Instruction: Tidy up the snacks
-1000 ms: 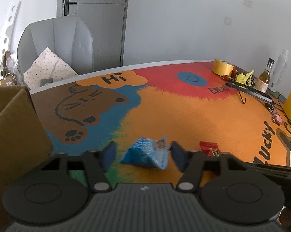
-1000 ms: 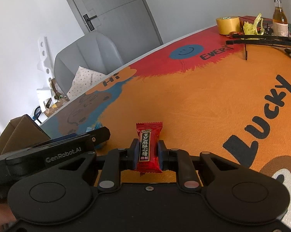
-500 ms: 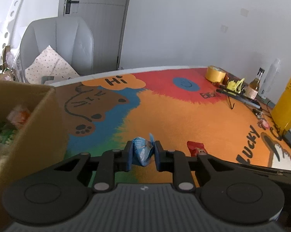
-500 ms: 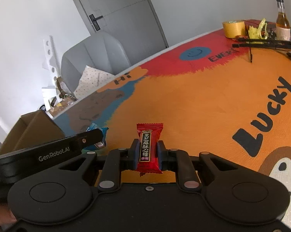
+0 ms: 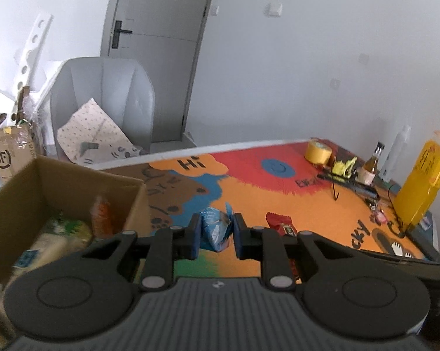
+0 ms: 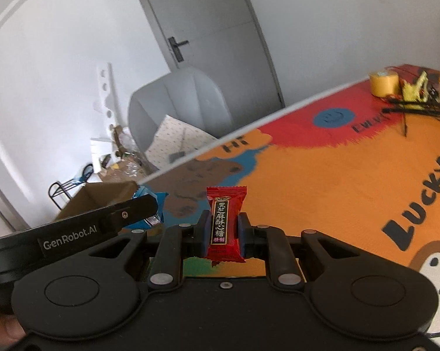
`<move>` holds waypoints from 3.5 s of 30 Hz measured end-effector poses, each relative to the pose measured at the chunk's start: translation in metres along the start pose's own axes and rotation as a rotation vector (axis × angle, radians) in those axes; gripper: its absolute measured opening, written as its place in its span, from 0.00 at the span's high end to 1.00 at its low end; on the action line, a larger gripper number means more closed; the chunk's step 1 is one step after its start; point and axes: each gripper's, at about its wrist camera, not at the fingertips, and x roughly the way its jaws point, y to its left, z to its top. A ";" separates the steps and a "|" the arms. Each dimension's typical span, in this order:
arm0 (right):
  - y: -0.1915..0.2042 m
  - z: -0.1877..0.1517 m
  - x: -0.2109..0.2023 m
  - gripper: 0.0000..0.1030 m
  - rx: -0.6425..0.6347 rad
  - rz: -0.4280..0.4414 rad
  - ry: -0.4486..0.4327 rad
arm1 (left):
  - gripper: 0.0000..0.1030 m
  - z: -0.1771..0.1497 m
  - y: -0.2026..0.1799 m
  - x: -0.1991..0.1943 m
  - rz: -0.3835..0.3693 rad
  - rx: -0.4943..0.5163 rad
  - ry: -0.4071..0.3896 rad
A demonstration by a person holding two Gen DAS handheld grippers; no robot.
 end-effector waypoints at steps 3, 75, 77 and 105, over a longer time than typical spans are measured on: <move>0.012 0.001 -0.002 0.83 -0.011 0.021 -0.010 | 0.80 0.002 0.011 -0.013 0.006 -0.022 -0.017; 0.134 -0.004 0.019 0.68 -0.114 0.160 0.060 | 0.09 -0.005 0.155 -0.099 0.222 -0.232 -0.082; 0.127 -0.006 0.012 0.67 -0.110 0.147 0.055 | 0.09 -0.007 0.149 -0.100 0.220 -0.226 -0.077; 0.066 -0.046 -0.120 0.02 -0.022 -0.018 -0.083 | 0.00 -0.042 0.074 -0.162 0.101 -0.052 -0.019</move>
